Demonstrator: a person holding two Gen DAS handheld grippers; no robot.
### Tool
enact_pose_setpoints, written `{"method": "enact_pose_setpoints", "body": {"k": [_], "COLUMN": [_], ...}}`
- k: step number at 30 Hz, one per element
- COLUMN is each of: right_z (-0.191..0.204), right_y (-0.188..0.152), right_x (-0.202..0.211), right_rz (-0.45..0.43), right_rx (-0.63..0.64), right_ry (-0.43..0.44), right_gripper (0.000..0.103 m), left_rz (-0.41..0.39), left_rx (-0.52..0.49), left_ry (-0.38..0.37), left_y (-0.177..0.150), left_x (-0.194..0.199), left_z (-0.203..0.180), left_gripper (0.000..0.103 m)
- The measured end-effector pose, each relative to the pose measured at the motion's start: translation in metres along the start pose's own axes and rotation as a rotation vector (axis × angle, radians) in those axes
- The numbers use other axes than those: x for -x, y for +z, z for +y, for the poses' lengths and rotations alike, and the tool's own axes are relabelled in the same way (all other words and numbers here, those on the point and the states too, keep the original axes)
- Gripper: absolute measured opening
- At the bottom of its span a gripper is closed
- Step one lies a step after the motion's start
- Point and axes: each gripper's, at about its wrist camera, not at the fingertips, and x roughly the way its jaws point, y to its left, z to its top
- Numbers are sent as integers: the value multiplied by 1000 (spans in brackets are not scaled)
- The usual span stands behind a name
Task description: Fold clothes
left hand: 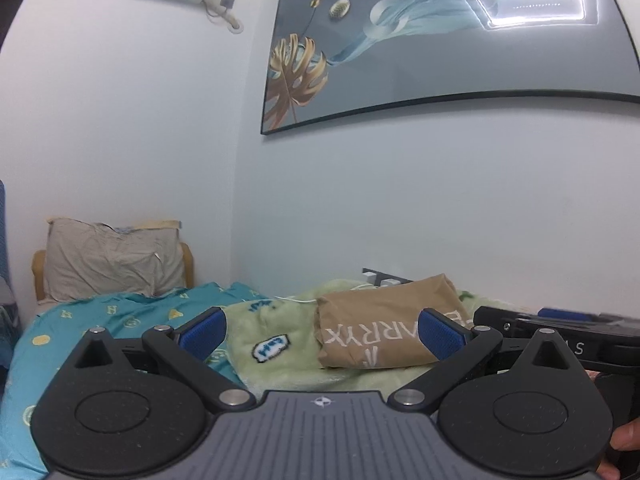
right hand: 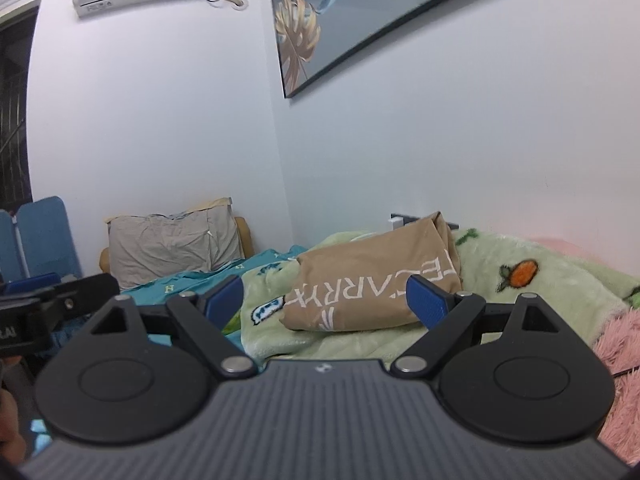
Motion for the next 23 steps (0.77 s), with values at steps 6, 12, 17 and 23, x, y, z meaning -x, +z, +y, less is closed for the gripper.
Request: {"method": "enact_pose_setpoints", "body": {"k": [6, 12, 17, 23], "right_z": [12, 15, 18, 21], "right_y": [3, 3, 5, 4], "right_x": [6, 8, 9, 10], "right_rz": [-22, -31, -37, -26], "right_rx": [46, 67, 75, 74], "right_ry": [-5, -20, -33, -31], "right_gripper": [90, 90, 90, 90], "left_rz": [-9, -17, -16, -11], "left_rx": [8, 15, 16, 16], "left_ry": [5, 3, 3, -11], "left_y": [-5, -8, -11, -15], "left_x": [5, 8, 7, 10], "left_z": [4, 8, 10, 12], "left_gripper": [103, 103, 103, 103]}}
